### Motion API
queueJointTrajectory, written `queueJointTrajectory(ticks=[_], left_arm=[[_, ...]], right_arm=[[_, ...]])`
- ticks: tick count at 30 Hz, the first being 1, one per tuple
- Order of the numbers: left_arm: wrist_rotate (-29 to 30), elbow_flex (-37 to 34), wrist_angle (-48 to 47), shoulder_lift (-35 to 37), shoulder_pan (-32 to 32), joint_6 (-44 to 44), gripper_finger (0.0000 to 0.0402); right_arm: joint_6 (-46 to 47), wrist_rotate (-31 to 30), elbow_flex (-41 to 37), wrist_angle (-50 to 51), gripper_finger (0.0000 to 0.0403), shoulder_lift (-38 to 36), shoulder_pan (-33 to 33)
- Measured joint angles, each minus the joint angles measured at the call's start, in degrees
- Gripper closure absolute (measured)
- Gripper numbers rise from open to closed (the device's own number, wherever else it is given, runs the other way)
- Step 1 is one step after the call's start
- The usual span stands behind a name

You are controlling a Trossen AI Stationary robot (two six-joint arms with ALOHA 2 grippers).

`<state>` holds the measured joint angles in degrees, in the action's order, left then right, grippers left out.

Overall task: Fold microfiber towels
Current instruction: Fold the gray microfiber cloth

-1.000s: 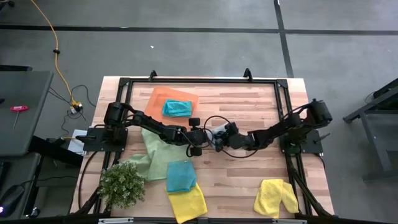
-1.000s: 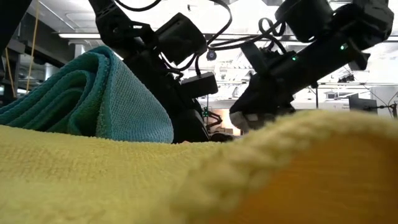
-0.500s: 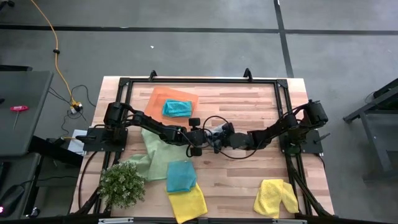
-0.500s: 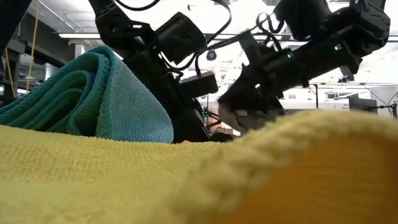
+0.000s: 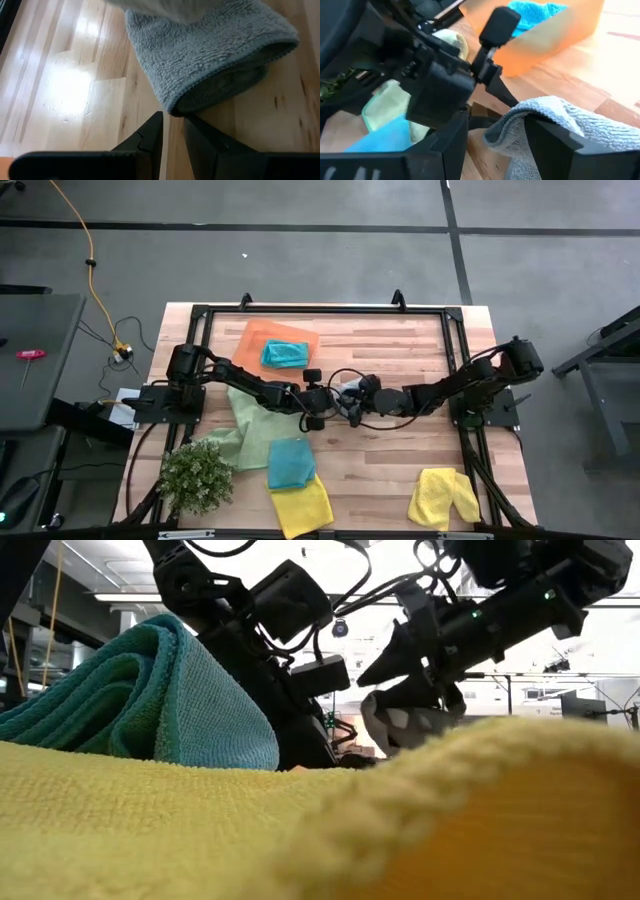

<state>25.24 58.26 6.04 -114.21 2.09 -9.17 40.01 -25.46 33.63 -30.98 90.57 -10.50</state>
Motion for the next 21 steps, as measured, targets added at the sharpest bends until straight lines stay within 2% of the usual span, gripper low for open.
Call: queueJointTrajectory(ticks=[4,10,16,21], left_arm=[[1.16,0.01,-0.17,0.0,0.0,0.27,0.0332],[1.47,0.0,-0.26,-0.02,0.0,0.59,0.0332],[4.03,0.0,-0.24,-0.03,0.02,1.03,0.0332],[5.28,-0.04,-4.65,1.84,-0.31,1.47,0.0332]], right_arm=[[-2.79,2.0,0.02,2.87,0.0215,-1.95,0.33],[-4.71,10.54,0.02,6.9,0.0215,-2.08,0.87],[-6.19,4.46,0.02,4.07,0.0214,-2.08,0.94],[-14.18,4.82,0.04,8.38,0.0215,-3.61,0.85]])
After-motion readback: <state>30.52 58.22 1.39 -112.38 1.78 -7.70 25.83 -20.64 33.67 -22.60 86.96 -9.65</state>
